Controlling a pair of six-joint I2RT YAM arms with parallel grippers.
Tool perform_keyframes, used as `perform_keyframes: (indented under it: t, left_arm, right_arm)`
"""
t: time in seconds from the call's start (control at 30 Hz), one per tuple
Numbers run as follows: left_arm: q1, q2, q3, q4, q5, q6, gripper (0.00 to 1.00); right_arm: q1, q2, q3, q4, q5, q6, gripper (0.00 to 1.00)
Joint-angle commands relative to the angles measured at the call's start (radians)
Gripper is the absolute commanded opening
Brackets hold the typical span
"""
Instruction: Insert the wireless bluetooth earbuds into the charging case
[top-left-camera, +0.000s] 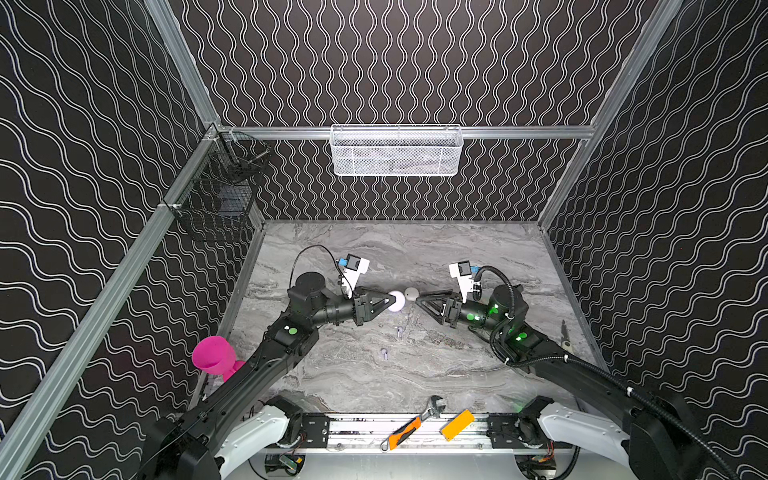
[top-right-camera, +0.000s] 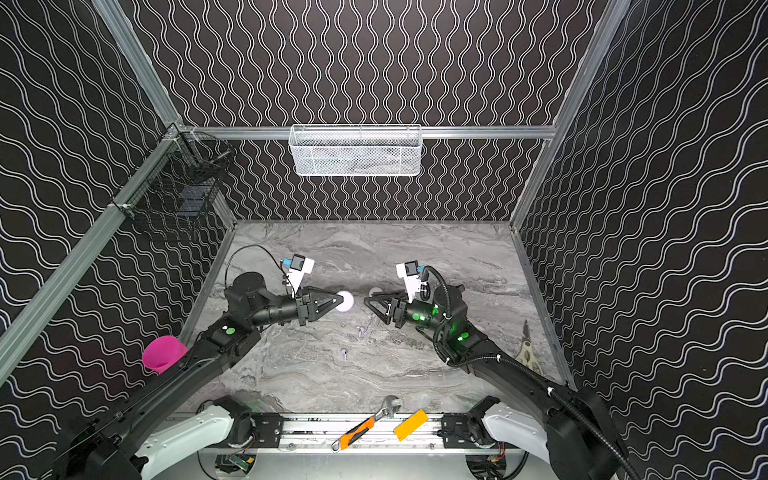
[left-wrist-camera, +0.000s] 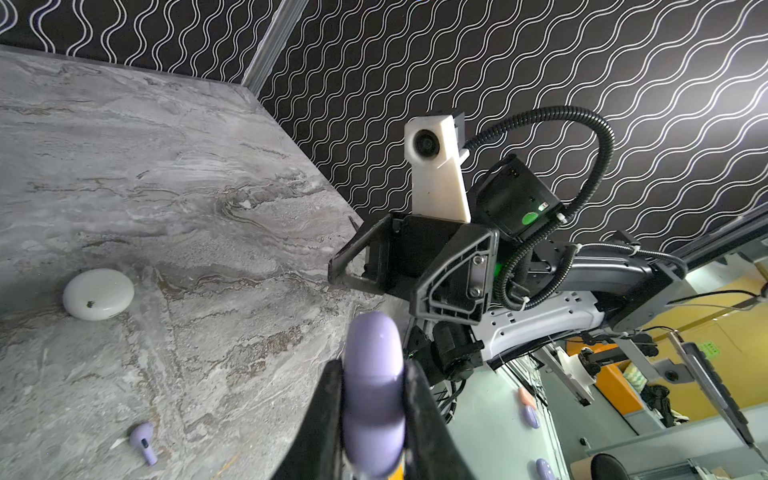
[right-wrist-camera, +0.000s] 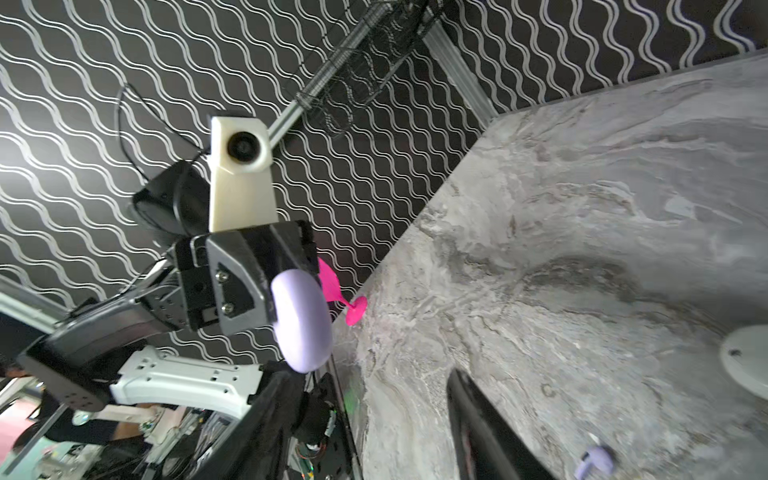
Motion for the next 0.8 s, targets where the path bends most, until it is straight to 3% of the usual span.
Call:
perform_keyframes:
  t: [0.0, 0.27, 0.77]
  left_arm:
    - [0.002, 0.011, -0.009, 0.121, 0.021, -0.056, 0.12]
    - [0.0, 0.009, -0.016, 0.153, 0.028, -0.08, 0.12]
    - [-0.013, 0.018, -0.041, 0.215, 0.021, -0.118, 0.13]
  right_arm:
    - [0.0, 0.03, -0.011, 0.189, -0.085, 0.077, 0.59]
    - [0.0, 0.121, -0.02, 0.393, -0.142, 0.173, 0.55]
    - [0.007, 0.21, 0.003, 0.561, -0.2, 0.262, 0.5]
